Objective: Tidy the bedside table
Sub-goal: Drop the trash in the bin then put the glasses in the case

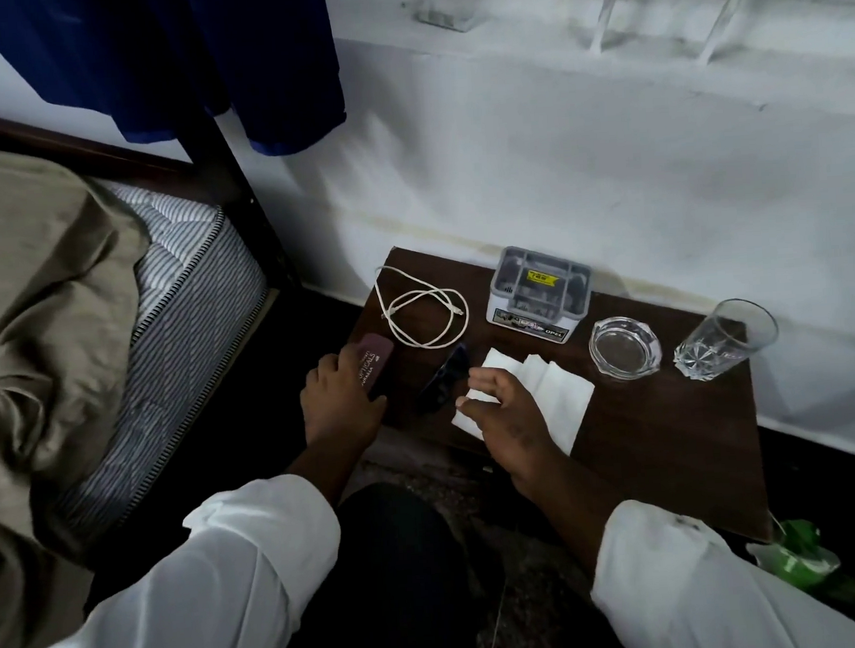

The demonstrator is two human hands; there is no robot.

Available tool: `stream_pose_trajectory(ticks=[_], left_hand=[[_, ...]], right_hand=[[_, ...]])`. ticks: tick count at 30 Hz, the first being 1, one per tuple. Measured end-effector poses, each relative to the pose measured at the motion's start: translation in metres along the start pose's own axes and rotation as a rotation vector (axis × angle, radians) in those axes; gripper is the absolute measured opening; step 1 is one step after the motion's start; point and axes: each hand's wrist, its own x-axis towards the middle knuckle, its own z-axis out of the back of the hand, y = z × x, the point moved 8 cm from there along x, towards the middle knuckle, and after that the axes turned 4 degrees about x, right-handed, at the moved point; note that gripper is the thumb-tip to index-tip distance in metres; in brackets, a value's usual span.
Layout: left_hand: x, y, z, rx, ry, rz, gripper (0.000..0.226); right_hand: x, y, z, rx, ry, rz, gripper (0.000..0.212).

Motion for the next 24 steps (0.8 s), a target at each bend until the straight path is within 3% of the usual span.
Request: stream_pose_trajectory(ticks=[8, 16, 21, 24], left_hand=[[0.002, 0.001, -0.002, -0.127, 0.030, -0.015, 0.076], [-0.008, -0.004, 0.012, -0.408, -0.032, 0.085, 0.072], [-0.020, -0.036, 0.022, -0.536, -0.021, -0.002, 0.064], [-0.031, -0.061, 0.024, -0.651, 0.077, -0.056, 0.061]], right_hand=[[-0.003, 0.001, 0.008, 0.038, -0.031, -0.011, 0.041], [-0.014, 0.019, 0.002, 0.056, 0.007, 0.003, 0.042], [-0.021, 0.039, -0.010, 0.161, 0.049, 0.012, 0.040], [-0.026, 0.046, -0.011, 0.250, 0.044, -0.011, 0.040]])
